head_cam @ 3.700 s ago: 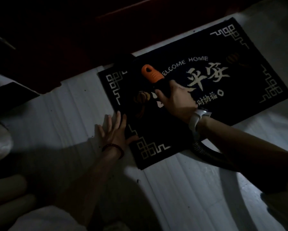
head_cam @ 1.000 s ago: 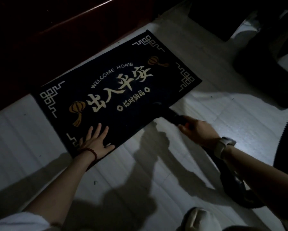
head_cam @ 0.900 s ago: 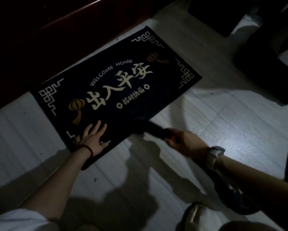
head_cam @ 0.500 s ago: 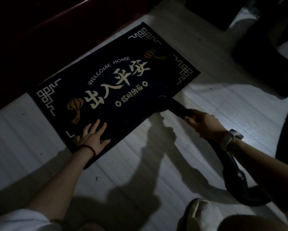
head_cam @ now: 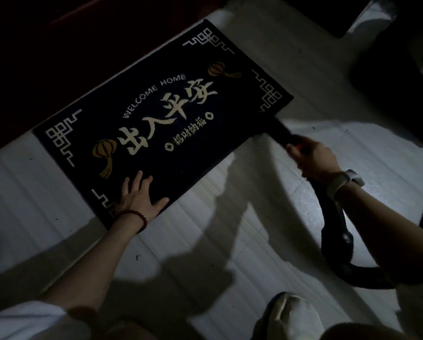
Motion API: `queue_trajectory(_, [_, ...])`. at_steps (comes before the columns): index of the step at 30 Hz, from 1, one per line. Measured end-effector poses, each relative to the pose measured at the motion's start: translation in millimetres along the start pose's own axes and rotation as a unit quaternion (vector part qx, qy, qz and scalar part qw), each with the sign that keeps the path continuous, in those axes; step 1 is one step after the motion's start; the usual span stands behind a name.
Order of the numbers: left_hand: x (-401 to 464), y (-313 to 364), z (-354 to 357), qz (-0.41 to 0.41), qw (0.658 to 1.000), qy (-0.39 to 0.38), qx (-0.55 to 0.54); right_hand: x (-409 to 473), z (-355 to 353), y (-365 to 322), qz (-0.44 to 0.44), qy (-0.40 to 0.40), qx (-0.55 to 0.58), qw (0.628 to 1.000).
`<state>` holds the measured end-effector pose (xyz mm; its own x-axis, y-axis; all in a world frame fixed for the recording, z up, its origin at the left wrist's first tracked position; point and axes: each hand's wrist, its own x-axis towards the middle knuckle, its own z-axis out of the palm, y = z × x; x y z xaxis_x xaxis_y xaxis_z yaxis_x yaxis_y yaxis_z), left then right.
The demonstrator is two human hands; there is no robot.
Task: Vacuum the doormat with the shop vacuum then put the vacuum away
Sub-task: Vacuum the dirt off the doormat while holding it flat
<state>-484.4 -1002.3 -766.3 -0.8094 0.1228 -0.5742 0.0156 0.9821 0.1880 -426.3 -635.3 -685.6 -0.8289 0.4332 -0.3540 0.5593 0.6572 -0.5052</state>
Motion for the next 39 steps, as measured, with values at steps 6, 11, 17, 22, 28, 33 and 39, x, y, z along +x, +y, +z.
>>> queue_trajectory(6, [22, 44, -14, -0.002, 1.0, 0.02, -0.015, 11, 12, -4, -0.039, -0.012, -0.06, 0.997])
queue_trajectory(11, [55, 82, -22, 0.02, 0.997, -0.081, -0.002, -19, 32, -21, -0.121, -0.092, -0.116, 0.982])
queue_trajectory(17, [54, 74, -18, -0.003, 0.997, -0.081, 0.015, -13, 35, -30, -0.177, -0.132, -0.169, 0.961])
queue_trajectory(22, [50, 67, -16, -0.004, 0.997, -0.083, 0.009, 50, -14, -1, -0.035, -0.029, -0.041, 0.998])
queue_trajectory(28, [45, 65, -16, -0.015, 0.996, -0.085, 0.011, 19, 12, -22, -0.07, -0.098, -0.01, 0.993])
queue_trajectory(33, [47, 67, -19, -0.027, 0.995, -0.081, 0.053, 17, 11, -19, -0.103, -0.101, -0.085, 0.986])
queue_trajectory(39, [68, 96, -42, 0.029, 0.974, -0.112, 0.192, 96, -38, -9, 0.036, 0.05, 0.001, 0.998])
